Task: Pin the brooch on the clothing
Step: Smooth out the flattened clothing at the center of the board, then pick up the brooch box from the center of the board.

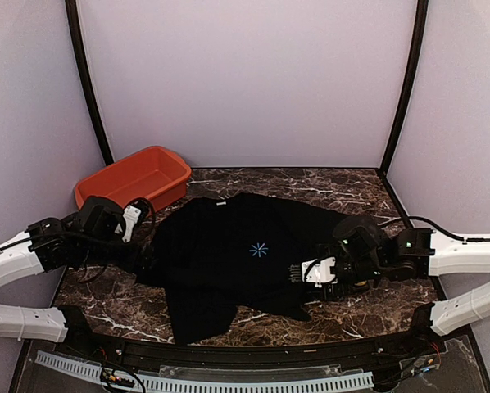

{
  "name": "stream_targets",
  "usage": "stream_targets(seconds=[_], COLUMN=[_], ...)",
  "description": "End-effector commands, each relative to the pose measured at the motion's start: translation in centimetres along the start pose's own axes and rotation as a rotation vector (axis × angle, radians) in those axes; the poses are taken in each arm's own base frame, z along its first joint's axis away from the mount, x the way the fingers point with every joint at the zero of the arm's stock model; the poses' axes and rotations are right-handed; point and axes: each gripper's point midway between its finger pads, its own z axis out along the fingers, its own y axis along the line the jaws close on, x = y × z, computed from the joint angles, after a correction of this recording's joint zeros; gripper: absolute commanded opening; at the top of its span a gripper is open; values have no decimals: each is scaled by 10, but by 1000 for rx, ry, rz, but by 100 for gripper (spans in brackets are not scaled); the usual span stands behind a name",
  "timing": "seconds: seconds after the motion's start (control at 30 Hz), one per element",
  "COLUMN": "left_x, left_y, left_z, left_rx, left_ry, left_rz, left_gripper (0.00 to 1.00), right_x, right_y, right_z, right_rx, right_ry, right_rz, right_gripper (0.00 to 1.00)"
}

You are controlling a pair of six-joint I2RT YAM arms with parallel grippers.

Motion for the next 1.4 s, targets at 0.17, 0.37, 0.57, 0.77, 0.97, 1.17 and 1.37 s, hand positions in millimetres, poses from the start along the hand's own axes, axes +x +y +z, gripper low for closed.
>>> stream_targets(seconds=[0.17, 0.37, 0.57, 0.77, 0.97, 1.17, 1.37], left_x=[-99, -150, -169, -150, -130, -127, -135], left_y=[0, 11, -12, -21, -26, -35, -38], left_z=[-19, 38, 97, 129, 135, 122, 109], left_rx=[-35, 56, 198, 244, 261, 261, 264], left_ry=[-175, -120, -3, 43, 36, 11, -18], left_rz=[82, -71, -79, -104, -70, 69, 60], left_gripper=[99, 99, 99, 99, 99, 99, 99], right_x=[-112, -158, -111, -52, 12, 52, 87], right_y=[-69, -119, -195, -217, -169, -108, -41], right_z=[-37, 1, 64, 34, 2, -45, -42], right_rx=[118, 145, 270, 233, 304, 336, 321], right_ry=[-382, -433, -85, -101, 56, 62, 268], right_rz=[44, 313, 694, 1028, 1193, 1513, 1733], right_gripper=[84, 81, 84, 79, 77, 72, 72])
